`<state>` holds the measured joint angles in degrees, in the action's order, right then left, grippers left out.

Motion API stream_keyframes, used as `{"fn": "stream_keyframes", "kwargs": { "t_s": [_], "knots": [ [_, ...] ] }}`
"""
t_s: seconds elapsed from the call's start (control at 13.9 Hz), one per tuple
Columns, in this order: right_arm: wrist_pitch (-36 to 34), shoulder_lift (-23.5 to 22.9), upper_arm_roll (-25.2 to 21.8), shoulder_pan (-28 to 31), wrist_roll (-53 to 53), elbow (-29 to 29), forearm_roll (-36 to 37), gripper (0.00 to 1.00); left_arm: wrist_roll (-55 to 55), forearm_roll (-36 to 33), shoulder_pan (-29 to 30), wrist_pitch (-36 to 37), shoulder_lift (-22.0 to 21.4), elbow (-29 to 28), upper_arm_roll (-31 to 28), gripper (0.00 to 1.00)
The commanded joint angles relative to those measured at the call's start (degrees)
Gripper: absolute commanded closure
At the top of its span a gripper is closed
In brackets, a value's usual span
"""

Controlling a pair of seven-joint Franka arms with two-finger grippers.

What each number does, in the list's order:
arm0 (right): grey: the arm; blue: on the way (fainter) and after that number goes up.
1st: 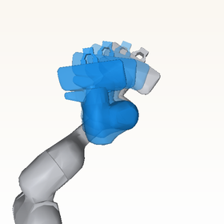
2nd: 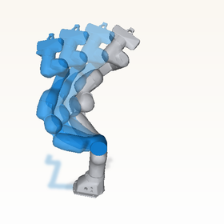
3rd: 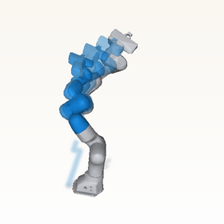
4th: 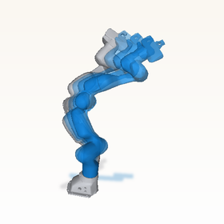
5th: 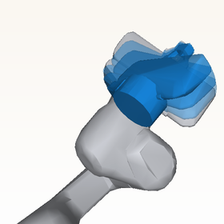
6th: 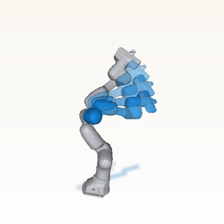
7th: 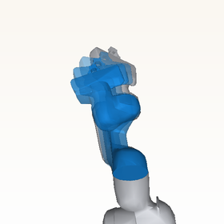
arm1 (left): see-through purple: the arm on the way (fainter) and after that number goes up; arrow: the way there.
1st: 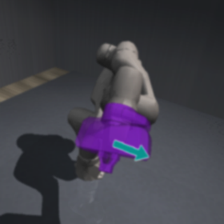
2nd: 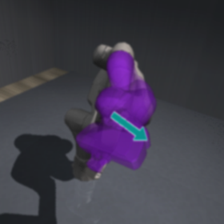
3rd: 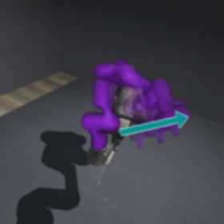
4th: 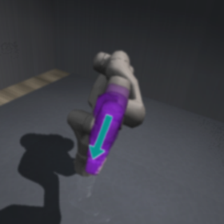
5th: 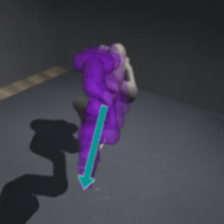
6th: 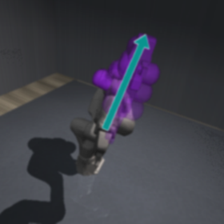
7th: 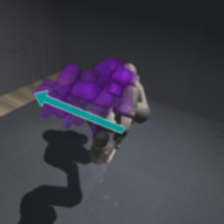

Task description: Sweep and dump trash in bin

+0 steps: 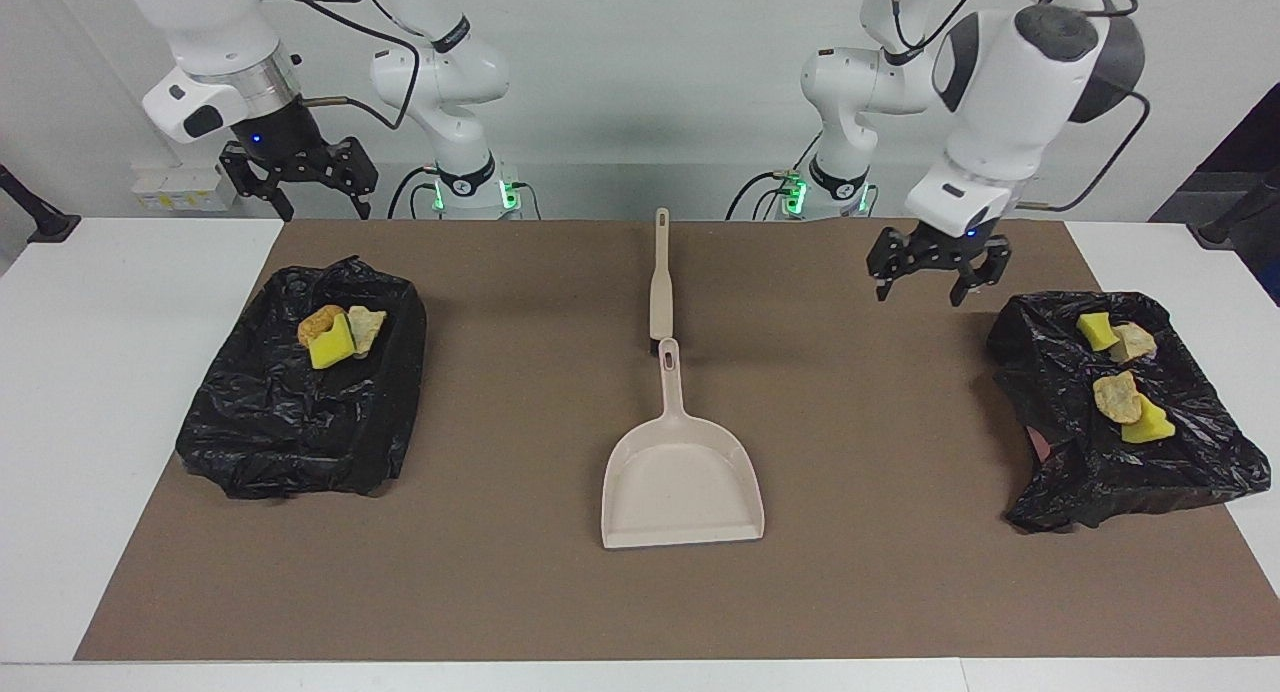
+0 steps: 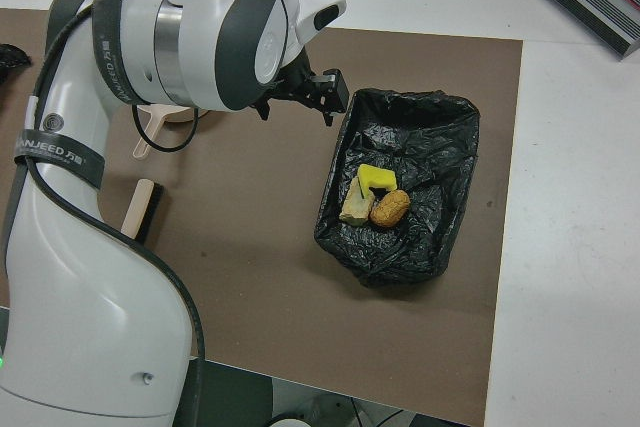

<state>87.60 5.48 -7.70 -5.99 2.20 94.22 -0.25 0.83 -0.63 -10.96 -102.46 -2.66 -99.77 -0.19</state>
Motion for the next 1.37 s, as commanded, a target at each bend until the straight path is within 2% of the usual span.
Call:
{"fn": "stream_keyframes", "kwargs": {
  "t_s": [0.0,0.14,0.43,0.58,0.87,1.3],
  "knots": [
    [-1.29,0.23,-0.21,0.1,1.76,-0.09,0.07,0.0,-5.91,-0.6,3.74,9.43,-1.29,7.01,0.02,0.0],
    [-1.03,0.32,-0.21,0.1,2.54,-0.09,0.16,0.0,-10.13,-0.78,4.8,15.51,-0.24,12.65,-0.25,0.0],
    [0.73,1.02,-0.03,0.01,4.91,1.31,1.13,0.0,-10.85,-0.34,5.77,22.73,5.99,23.2,-0.25,0.0],
    [0.73,1.02,-0.03,0.01,5.19,1.4,1.21,0.0,-10.77,-0.33,5.6,22.57,4.96,23.22,-0.07,0.0],
    [0.91,1.02,-0.03,0.01,5.01,1.4,1.13,0.0,-10.07,0.02,6.56,21.69,0.3,15.94,-0.07,0.0],
    [0.82,1.02,-0.03,0.1,4.75,1.4,1.13,0.0,-9.89,0.02,6.47,20.55,-0.06,14.78,0.02,0.0]
  ]
}}
